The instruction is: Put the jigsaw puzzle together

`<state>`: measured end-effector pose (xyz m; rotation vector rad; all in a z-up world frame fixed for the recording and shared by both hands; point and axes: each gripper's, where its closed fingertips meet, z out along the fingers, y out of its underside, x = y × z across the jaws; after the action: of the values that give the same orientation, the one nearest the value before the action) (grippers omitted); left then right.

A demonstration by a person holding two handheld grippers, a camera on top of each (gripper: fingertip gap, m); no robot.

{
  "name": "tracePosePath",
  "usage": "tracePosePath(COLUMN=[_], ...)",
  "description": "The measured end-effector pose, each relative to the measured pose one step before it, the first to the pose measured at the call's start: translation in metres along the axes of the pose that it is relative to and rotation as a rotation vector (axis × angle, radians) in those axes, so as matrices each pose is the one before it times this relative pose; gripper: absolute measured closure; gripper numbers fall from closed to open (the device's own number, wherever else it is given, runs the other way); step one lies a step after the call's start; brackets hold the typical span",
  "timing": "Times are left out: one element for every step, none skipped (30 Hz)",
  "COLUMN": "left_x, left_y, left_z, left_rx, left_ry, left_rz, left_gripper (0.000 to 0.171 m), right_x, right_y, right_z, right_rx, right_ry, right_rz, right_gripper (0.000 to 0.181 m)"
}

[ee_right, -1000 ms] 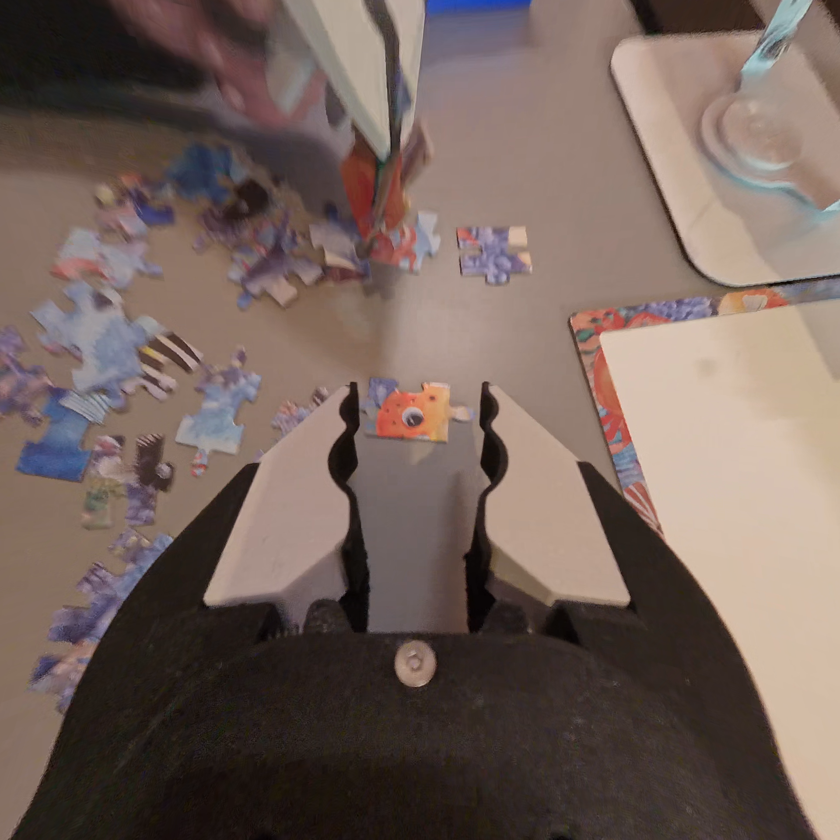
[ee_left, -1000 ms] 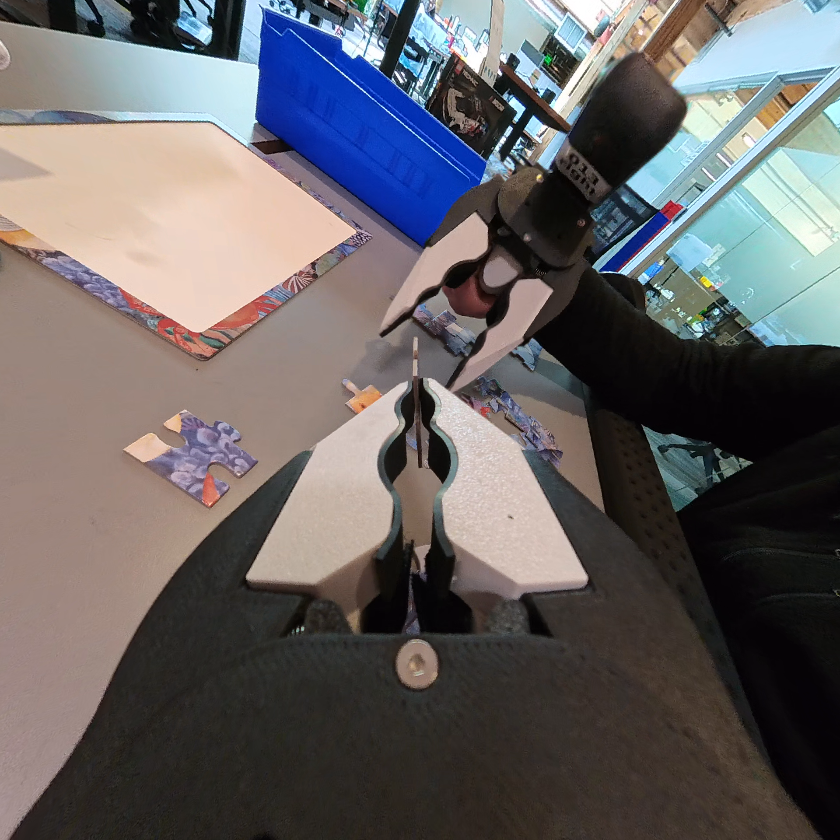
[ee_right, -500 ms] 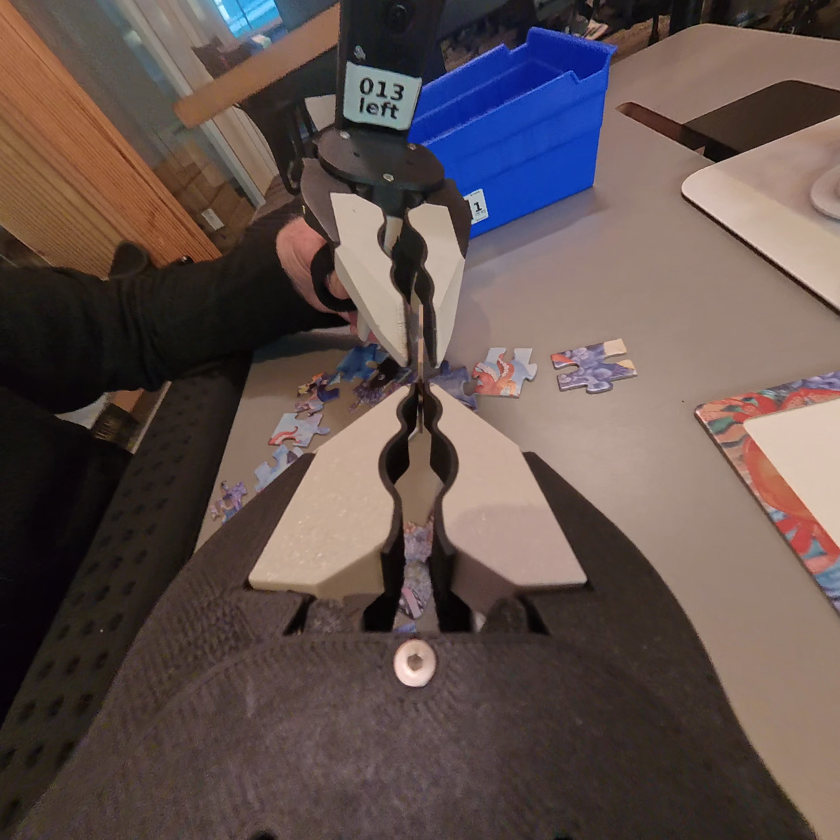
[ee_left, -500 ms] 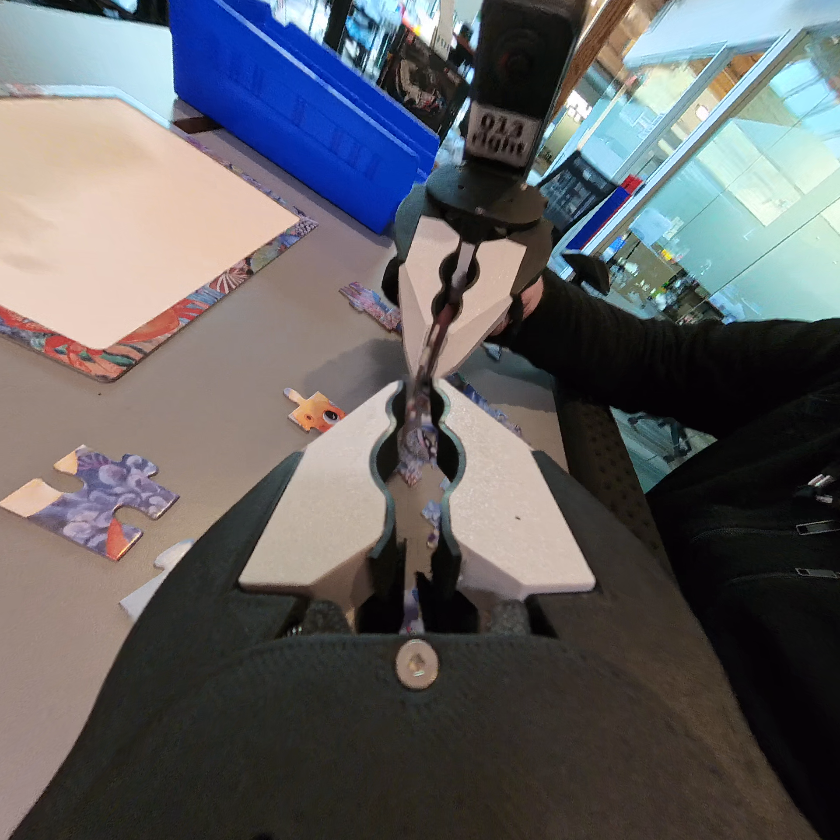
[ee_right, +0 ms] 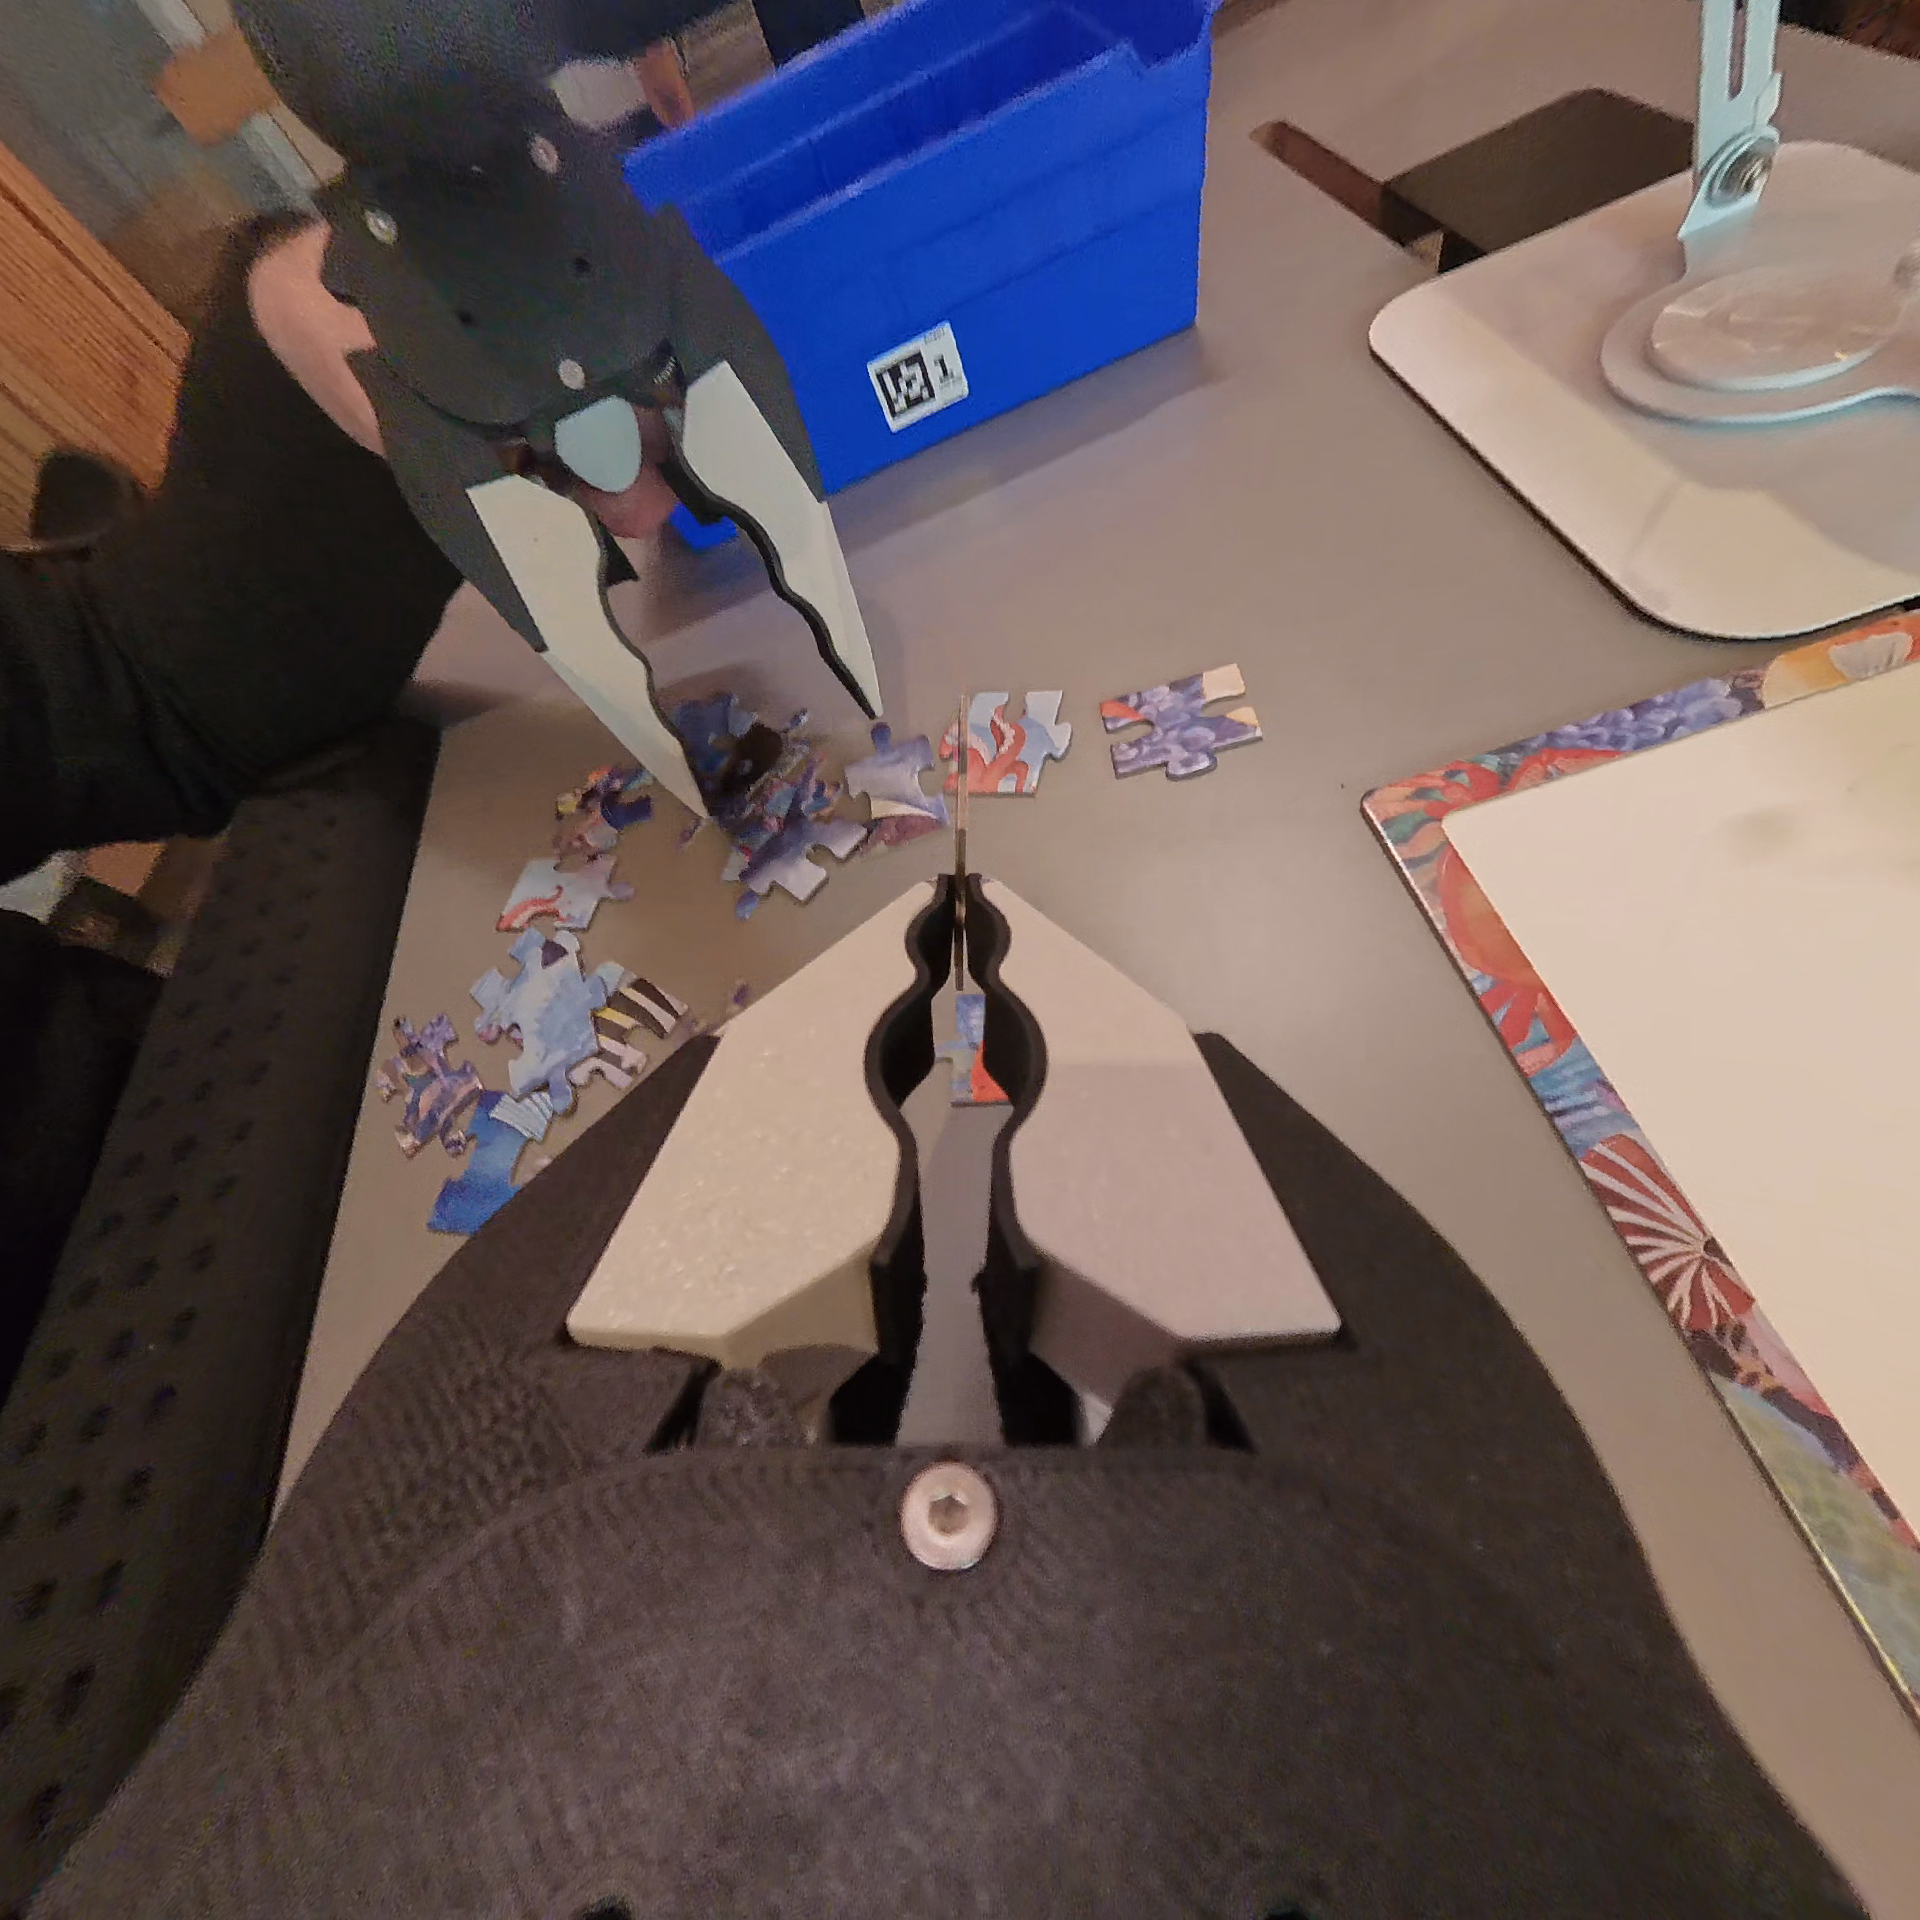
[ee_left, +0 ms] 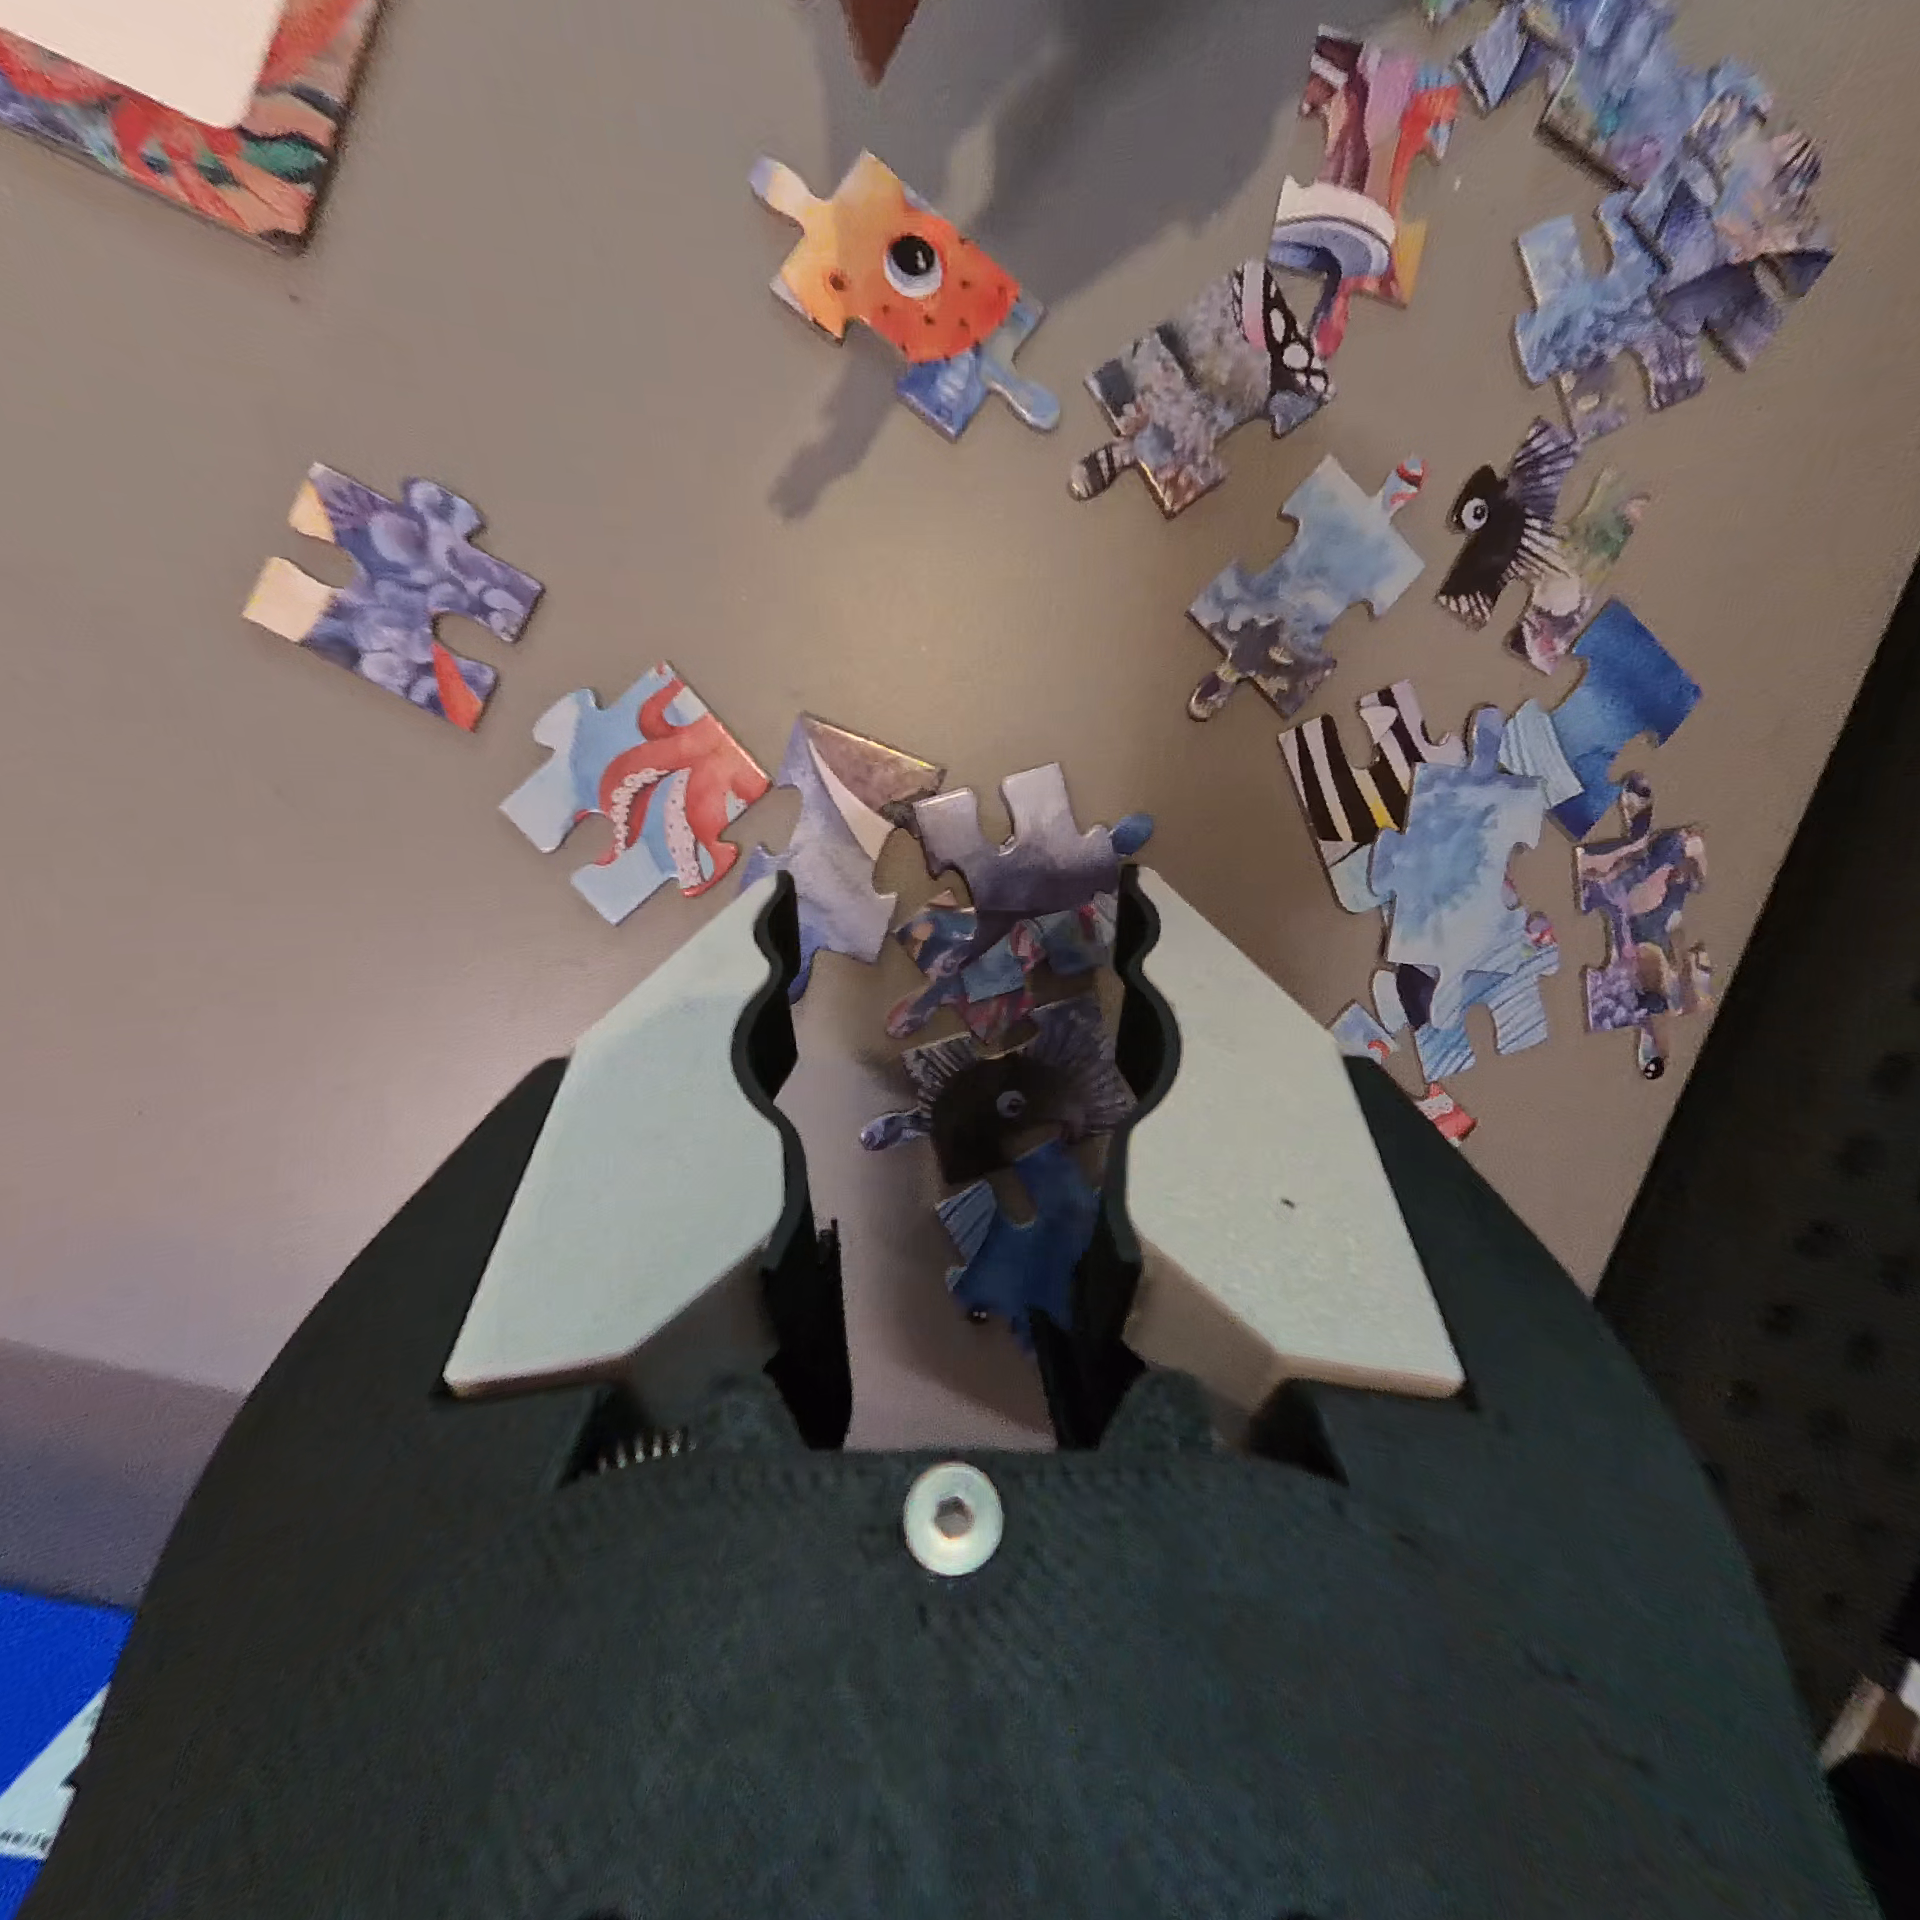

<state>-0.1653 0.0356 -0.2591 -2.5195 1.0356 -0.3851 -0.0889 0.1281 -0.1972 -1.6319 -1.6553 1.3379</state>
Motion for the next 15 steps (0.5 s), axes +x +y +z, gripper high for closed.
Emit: tracePosePath(left_x=[0.00392,0.00481,0.00339,0.00157,0.00072,-0.00001,0.00150,0.00282,-0.00066,0.00400,0.00955,0.00735,0.00559,0.00909,0.00777], left_y=[0.00048,-0.00058,0.00111,0.00417,0.00447,0.00039,-0.00557,-0.00032,-0.00094,-0.00082,0.00069,-0.00046,0.00017,0.00129,0.00111], left_z=[0.00309,0.00320,0.00419,0.00528,0.00577,0.00439,0.00033,0.00166,0.00106,0.00131,0.00166,0.00133,0.00098,0.00087,0.00068], left_rx=[-0.00987,-0.00264,-0.01473,-0.03485,-0.03720,-0.01272,0.02418,-0.00788,0.00271,0.00147,-0.00797,-0.00247,-0.01023,-0.01503,-0.01113], left_ry=[0.0157,0.0210,0.0142,0.0009,-0.0058,-0.0079,0.0064,0.0173,-0.0120,0.0156,0.0471,0.0261,0.0115,0.0318,0.0276], left_rz=[0.0115,0.0124,0.0071,0.0098,0.0130,0.0061,0.0041,-0.0032,0.0199,0.0209,0.0239,0.0283,0.0339,0.0346,0.0220], left_gripper=[0.110,0.111,0.114,0.115,0.115,0.117,0.124,0.133,0.144,0.150,0.159,0.160,0.160,0.160,0.158], right_x=[0.00063,0.00045,0.00019,-0.00010,-0.00047,-0.00011,-0.00008,-0.00041,-0.00022,-0.00009,-0.00023,-0.00036,-0.00036,-0.00055,-0.00105], right_y=[0.00360,0.00300,0.00214,0.00111,0.00055,0.00056,0.00053,0.00045,0.00030,0.00007,0.00011,0.00027,0.00028,0.00060,0.00109], right_z=[0.00163,0.00159,0.00123,0.00099,0.00065,0.00043,0.00031,0.00006,-0.00001,-0.00027,-0.00033,-0.00050,-0.00074,-0.00081,-0.00106], right_rx=[-0.0205,-0.0182,-0.0130,-0.0068,-0.0029,-0.0024,-0.0030,-0.0028,-0.0019,-0.0013,-0.0017,-0.0025,-0.0034,-0.0050,-0.0082], right_ry=[0.0066,0.0061,0.0034,-0.0003,-0.0025,-0.0016,-0.0018,-0.0033,-0.0020,-0.0006,-0.0020,-0.0032,-0.0029,-0.0043,-0.0088], right_rz=[-0.0079,-0.0082,-0.0046,-0.0011,0.0000,0.0001,0.0003,0.0006,-0.0002,-0.0009,-0.0004,0.0000,-0.0004,-0.0001,0.0011], right_gripper=[0.181,0.181,0.181,0.181,0.181,0.181,0.181,0.181,0.181,0.181,0.181,0.181,0.181,0.181,0.181])
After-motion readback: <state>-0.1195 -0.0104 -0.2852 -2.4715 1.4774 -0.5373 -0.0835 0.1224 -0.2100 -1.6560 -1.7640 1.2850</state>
